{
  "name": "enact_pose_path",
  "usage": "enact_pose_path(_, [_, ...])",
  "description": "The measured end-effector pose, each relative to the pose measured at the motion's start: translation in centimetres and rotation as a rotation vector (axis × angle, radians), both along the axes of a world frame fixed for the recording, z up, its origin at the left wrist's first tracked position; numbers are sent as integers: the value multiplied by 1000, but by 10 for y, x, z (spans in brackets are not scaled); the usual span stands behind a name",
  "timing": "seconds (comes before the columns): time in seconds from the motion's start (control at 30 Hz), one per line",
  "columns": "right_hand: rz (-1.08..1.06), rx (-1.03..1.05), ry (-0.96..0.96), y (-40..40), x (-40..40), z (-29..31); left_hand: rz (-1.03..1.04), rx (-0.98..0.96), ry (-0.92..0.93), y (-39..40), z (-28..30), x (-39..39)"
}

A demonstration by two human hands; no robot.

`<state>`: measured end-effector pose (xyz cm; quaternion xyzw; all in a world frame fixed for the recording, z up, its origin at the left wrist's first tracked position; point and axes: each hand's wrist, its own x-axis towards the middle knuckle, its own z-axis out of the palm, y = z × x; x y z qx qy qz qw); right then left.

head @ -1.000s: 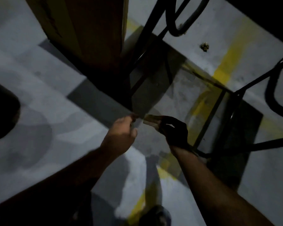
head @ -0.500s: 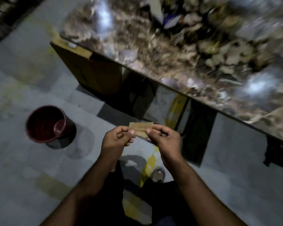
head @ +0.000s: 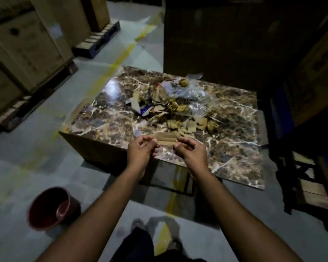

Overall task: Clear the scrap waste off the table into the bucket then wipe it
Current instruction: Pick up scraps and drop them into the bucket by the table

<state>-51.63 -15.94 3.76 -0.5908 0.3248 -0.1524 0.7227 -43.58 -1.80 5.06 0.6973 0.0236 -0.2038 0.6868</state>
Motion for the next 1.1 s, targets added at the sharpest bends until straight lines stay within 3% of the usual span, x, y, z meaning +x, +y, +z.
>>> enact_pose_path(0.2, [-57, -172, -8, -64, 53, 32, 10, 16, -40, -70, 15, 57])
enact_pose_path(0.4, [-156, -233, 133, -125, 127, 53, 17, 32, -73, -134, 29, 123])
enact_pose_path(0.67, [-182, -313, 247, -181, 187, 20, -13, 119, -53, -170, 5, 210])
enact_pose_path(0.77, [-159, -254, 288, -193, 168, 4, 6, 208, -76, -166, -12, 203])
enact_pose_path(0.9, [-130, -147, 286, -215, 134, -14, 13, 181, -43, -182, -32, 158])
enact_pose_path(1.1, [-110, -118, 281, -284, 53, -45, -51, 205, -64, -263, -52, 60])
